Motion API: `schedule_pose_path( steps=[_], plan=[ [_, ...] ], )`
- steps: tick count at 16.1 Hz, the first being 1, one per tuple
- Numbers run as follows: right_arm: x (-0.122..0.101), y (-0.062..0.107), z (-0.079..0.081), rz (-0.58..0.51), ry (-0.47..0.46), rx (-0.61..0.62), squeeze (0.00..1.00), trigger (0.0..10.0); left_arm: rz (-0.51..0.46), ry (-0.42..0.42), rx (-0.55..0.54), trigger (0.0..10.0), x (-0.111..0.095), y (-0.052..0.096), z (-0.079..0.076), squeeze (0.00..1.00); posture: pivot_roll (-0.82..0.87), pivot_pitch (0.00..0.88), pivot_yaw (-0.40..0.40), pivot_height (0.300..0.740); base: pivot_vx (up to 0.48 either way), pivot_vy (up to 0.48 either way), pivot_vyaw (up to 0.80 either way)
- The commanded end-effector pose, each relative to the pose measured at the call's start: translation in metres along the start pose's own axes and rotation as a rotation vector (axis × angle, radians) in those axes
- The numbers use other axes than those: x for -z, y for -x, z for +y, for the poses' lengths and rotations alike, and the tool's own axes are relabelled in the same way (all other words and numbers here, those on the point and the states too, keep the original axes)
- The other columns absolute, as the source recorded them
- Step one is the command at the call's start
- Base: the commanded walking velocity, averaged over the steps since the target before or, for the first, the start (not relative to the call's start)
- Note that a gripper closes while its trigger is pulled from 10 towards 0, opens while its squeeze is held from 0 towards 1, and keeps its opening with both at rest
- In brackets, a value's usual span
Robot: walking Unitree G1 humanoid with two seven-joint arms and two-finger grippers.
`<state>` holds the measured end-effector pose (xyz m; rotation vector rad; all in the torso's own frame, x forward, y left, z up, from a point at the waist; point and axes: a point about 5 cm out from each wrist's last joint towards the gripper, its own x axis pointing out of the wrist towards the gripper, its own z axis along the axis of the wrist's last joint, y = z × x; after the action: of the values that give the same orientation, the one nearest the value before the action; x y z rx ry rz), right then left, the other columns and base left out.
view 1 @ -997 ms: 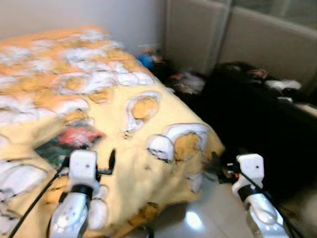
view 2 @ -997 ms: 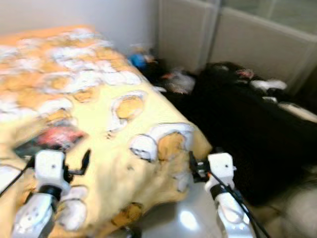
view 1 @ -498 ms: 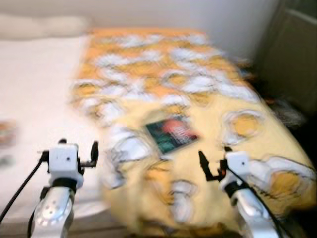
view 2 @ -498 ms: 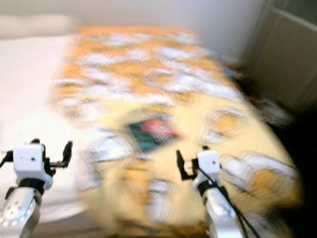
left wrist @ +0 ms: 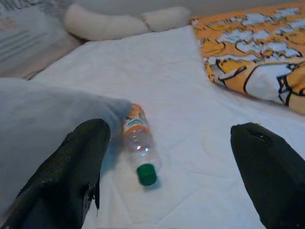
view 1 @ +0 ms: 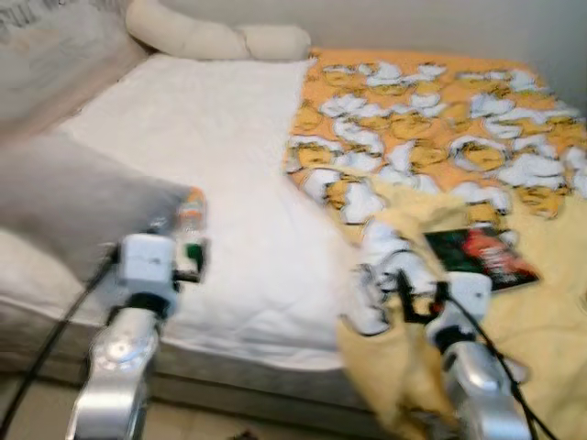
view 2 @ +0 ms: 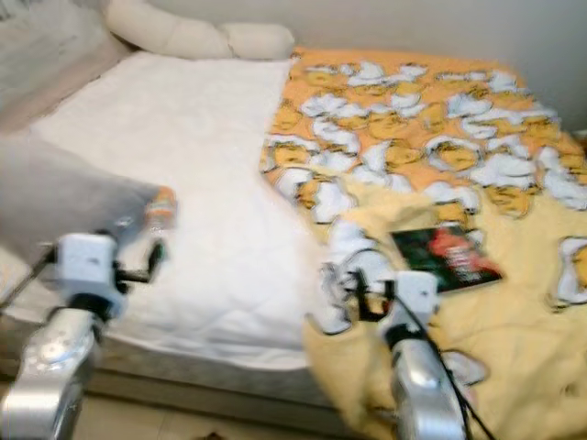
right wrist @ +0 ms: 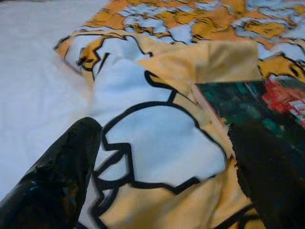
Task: Clean up the room
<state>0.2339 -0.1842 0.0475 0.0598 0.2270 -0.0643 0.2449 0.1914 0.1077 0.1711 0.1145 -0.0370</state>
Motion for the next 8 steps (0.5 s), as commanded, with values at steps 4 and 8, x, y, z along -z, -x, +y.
schedule_pose_path(
  steps=[4,8],
  plan=[
    [-0.021,-0.001,0.002,-0.052,-0.020,0.015,0.00,10.0,0.014,-0.008,0.041,10.0,-0.001,-0.006,-0.008,0.83,0.02,0.000,0.039,0.740,0.000,0.327,0.00],
    [-0.024,0.000,0.006,-0.057,-0.004,0.002,0.00,10.0,0.011,-0.024,0.046,10.0,-0.004,-0.006,-0.009,0.83,0.04,0.000,0.028,0.740,0.000,0.327,0.00]
  ],
)
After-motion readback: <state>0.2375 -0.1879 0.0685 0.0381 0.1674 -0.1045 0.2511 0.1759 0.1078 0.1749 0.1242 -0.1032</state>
